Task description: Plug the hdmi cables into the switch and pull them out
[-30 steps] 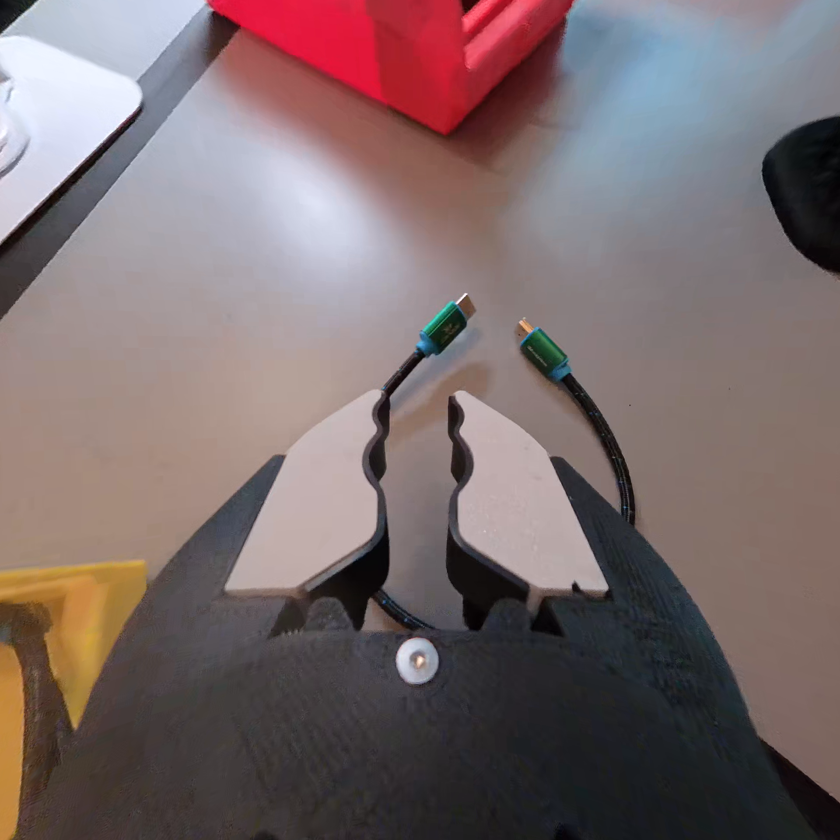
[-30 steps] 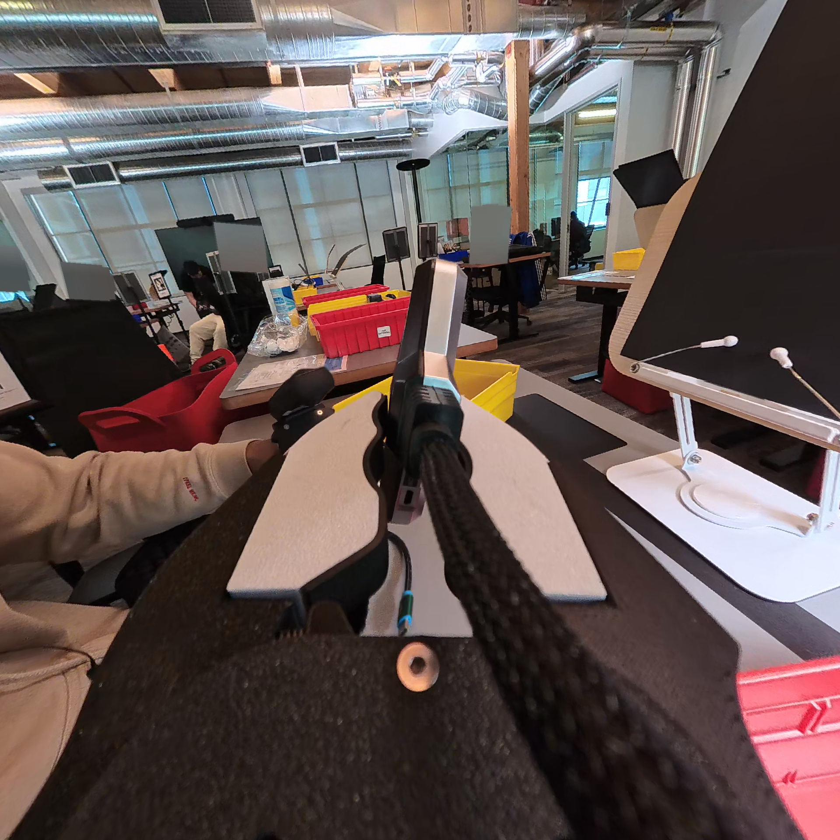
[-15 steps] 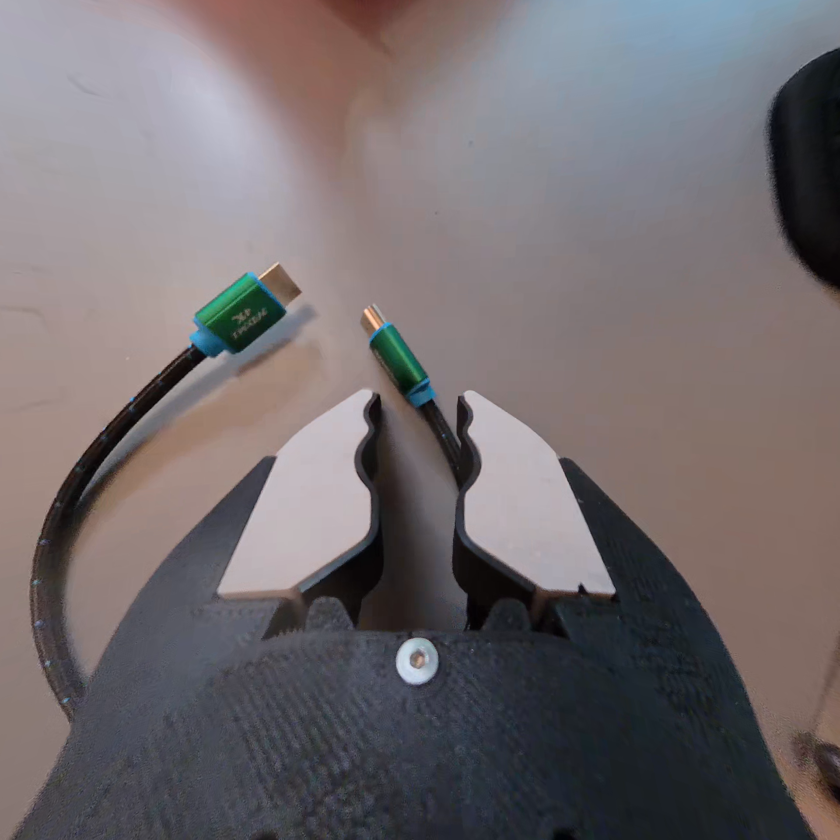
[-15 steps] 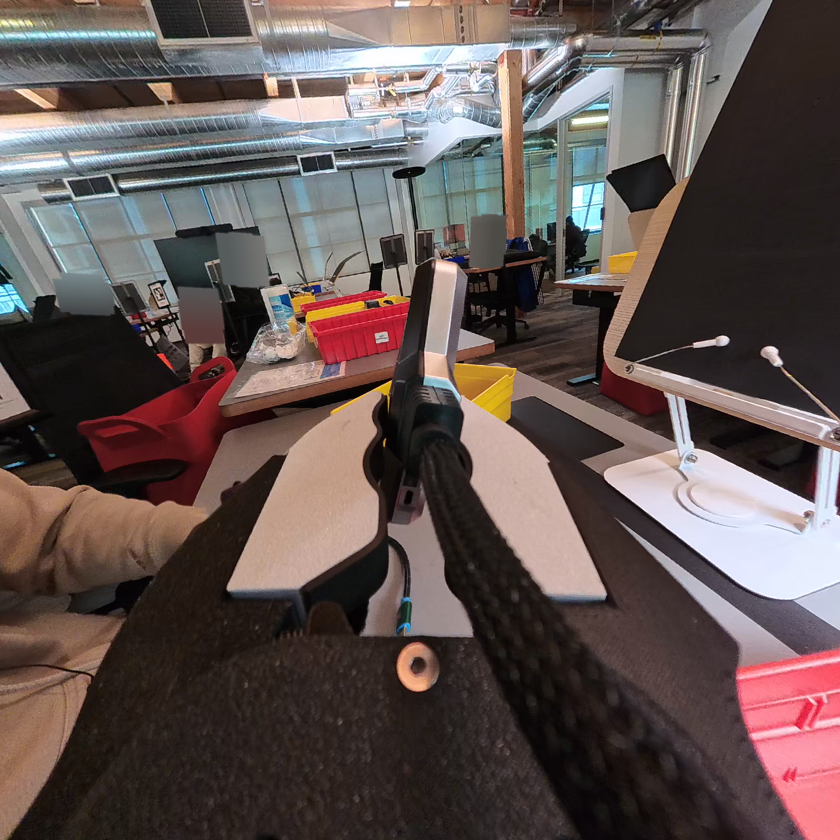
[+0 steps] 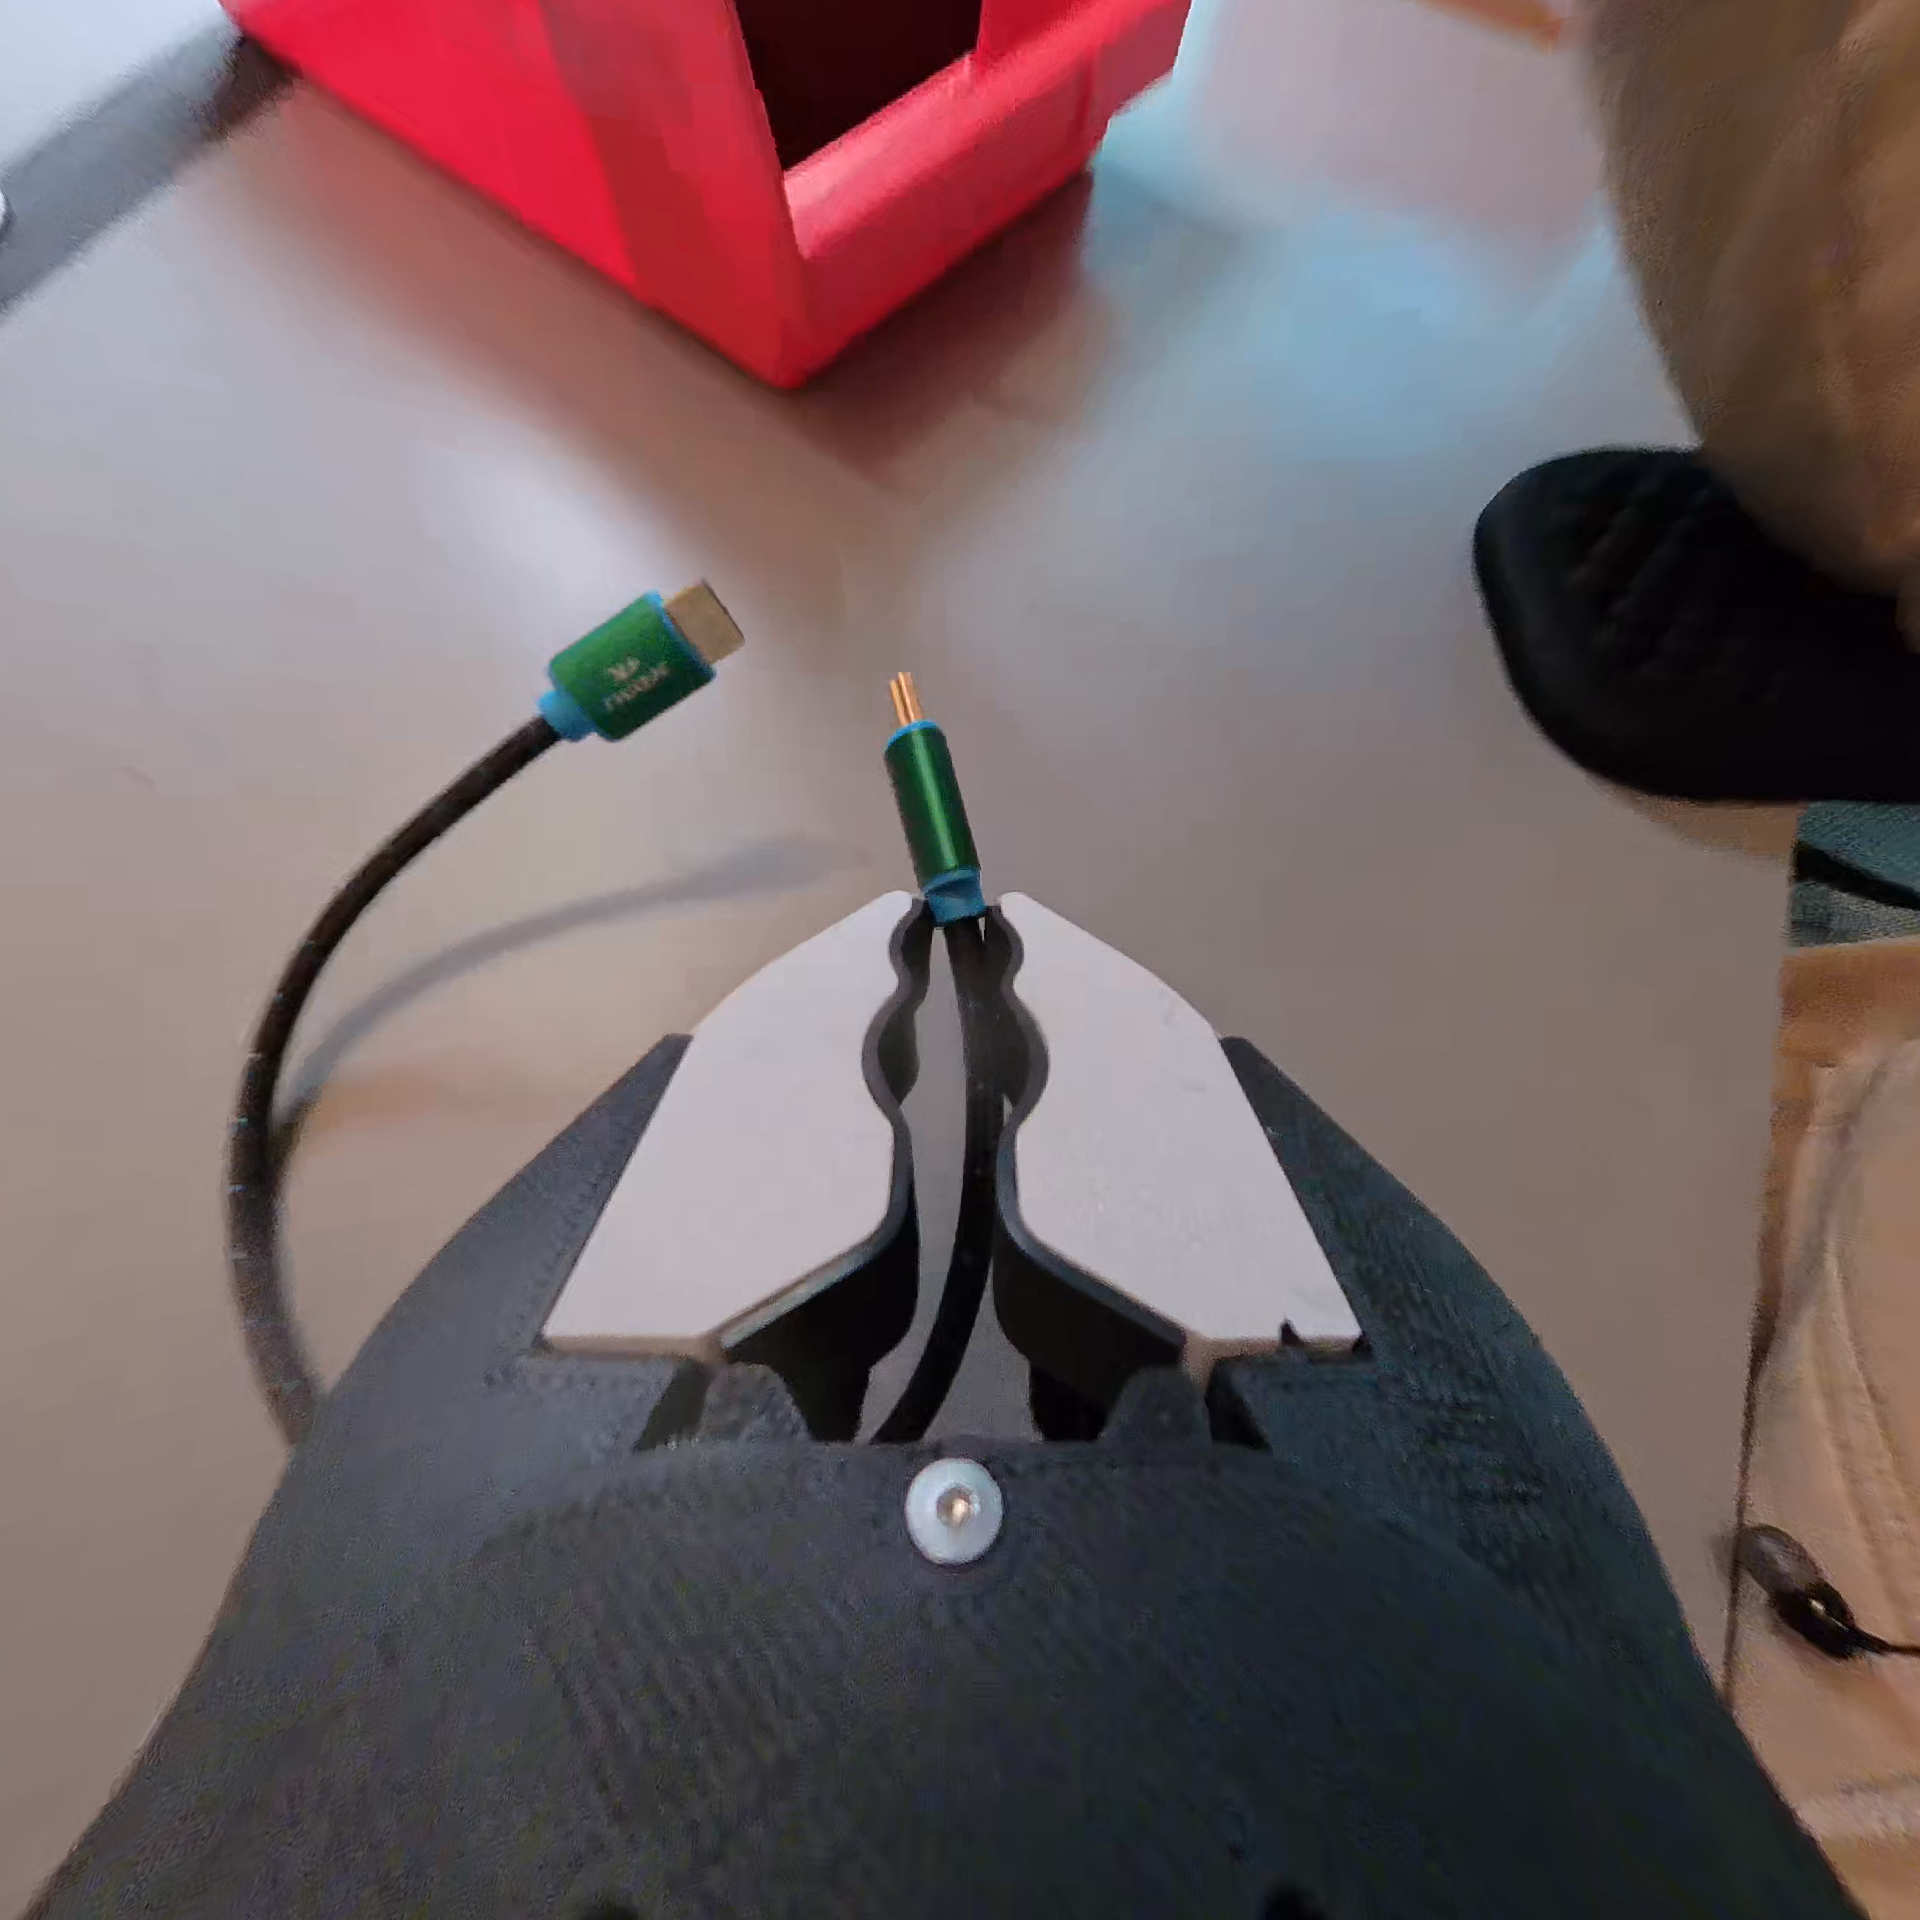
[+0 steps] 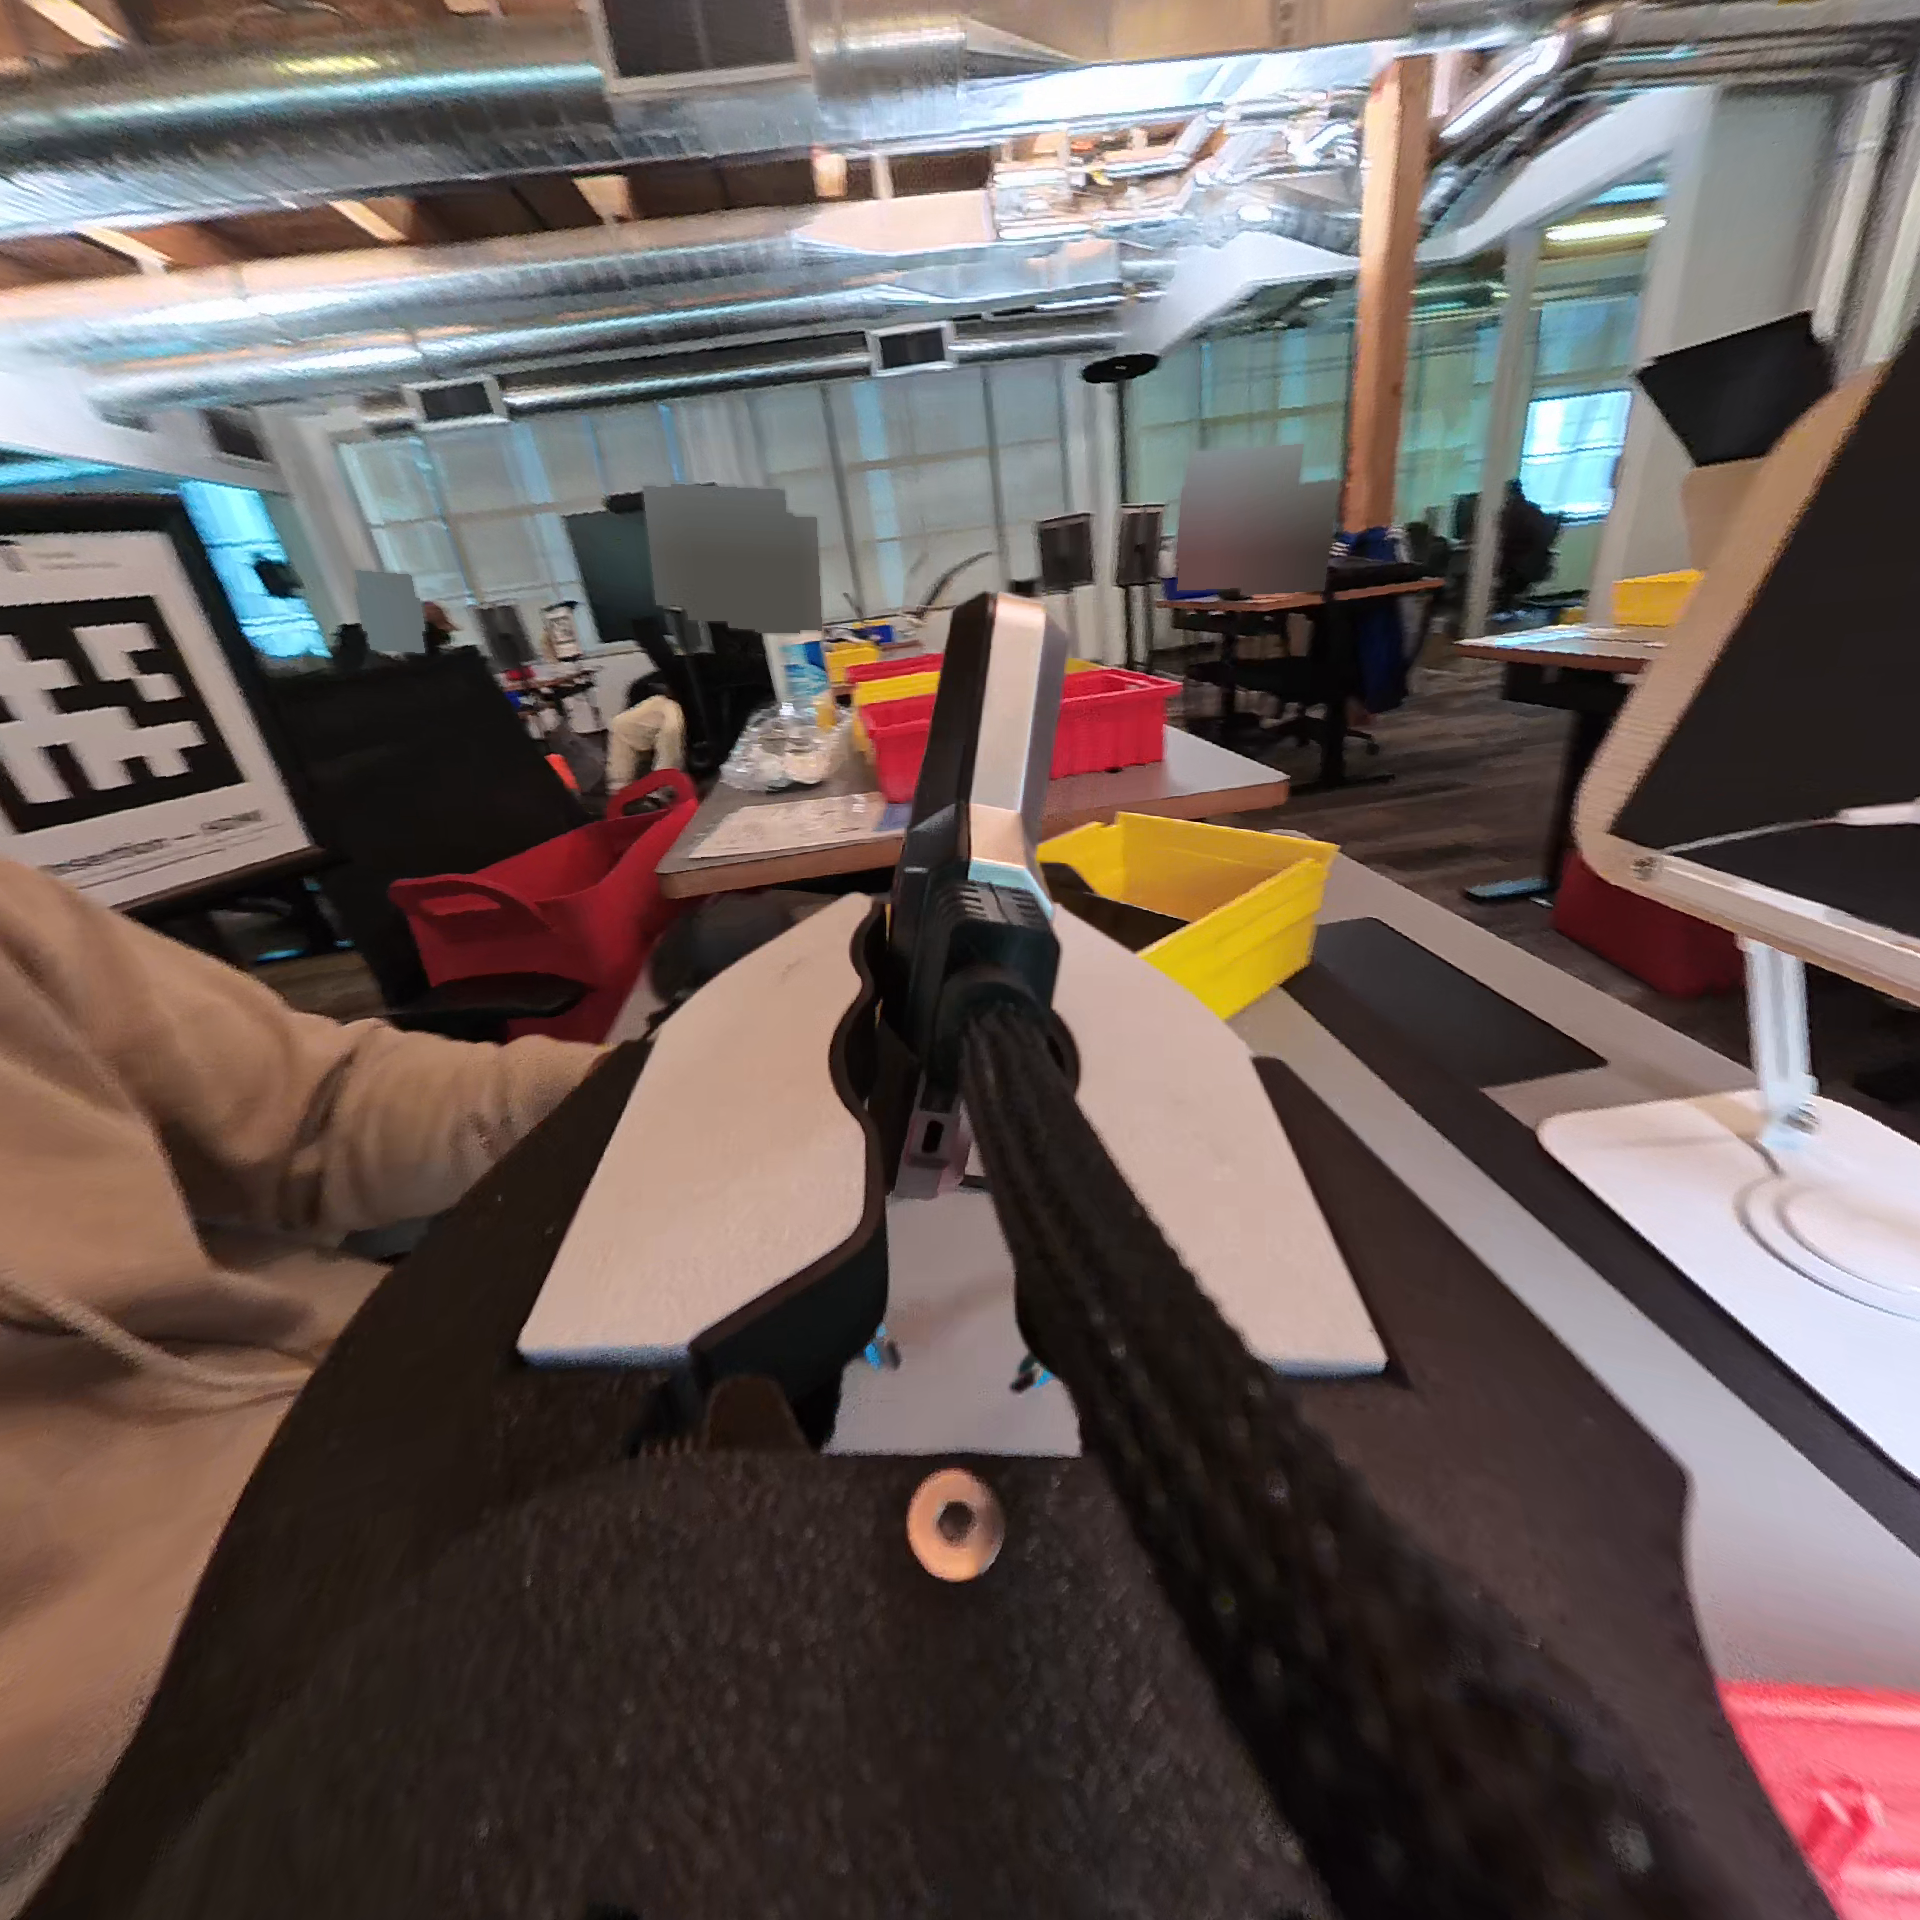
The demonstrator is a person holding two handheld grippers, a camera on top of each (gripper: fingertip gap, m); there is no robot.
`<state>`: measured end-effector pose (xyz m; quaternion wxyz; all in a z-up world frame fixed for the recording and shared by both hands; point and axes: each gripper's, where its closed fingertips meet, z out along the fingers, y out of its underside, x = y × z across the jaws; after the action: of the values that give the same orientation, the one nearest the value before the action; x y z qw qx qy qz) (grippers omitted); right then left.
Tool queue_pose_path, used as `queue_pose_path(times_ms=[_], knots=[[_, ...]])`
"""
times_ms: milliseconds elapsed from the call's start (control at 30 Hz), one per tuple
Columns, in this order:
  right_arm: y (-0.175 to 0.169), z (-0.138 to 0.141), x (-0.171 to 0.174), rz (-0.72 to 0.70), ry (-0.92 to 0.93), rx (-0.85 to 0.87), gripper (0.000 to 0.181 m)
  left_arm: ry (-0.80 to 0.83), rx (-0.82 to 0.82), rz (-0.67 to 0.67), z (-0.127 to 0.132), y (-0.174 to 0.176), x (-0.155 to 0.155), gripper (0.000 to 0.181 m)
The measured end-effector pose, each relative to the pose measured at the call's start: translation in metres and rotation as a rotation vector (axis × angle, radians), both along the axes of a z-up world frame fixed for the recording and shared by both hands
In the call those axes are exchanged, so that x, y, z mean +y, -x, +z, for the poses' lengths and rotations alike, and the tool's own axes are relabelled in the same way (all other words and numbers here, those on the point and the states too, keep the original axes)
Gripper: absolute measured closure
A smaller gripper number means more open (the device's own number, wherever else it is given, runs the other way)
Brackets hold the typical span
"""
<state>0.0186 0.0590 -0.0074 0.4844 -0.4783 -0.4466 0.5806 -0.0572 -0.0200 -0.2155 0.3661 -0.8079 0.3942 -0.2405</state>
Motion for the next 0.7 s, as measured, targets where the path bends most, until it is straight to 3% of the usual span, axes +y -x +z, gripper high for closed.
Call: queue_pose_path(times_ms=[33, 200, 433, 567, 700], knots=[[-0.001, 0.0, -0.004, 0.042, 0.004, 0.014, 0.157, -0.017, -0.022, -0.011, 0.011, 0.001, 0.0, 0.171], [-0.012, 0.008, -0.027, 0.246, 0.029, 0.123, 0.157, -0.072, -0.126, -0.086, 0.07, -0.001, 0.004, 0.171], [-0.018, 0.011, -0.037, 0.346, 0.044, 0.179, 0.157, -0.092, -0.154, -0.281, 0.138, -0.027, 0.005, 0.171], [-0.016, 0.004, -0.036, 0.347, 0.046, 0.149, 0.157, -0.079, -0.129, -0.349, 0.147, -0.042, 0.006, 0.171], [-0.006, -0.011, -0.035, 0.34, 0.045, 0.074, 0.158, -0.033, -0.111, -0.36, 0.133, -0.045, 0.011, 0.171]])
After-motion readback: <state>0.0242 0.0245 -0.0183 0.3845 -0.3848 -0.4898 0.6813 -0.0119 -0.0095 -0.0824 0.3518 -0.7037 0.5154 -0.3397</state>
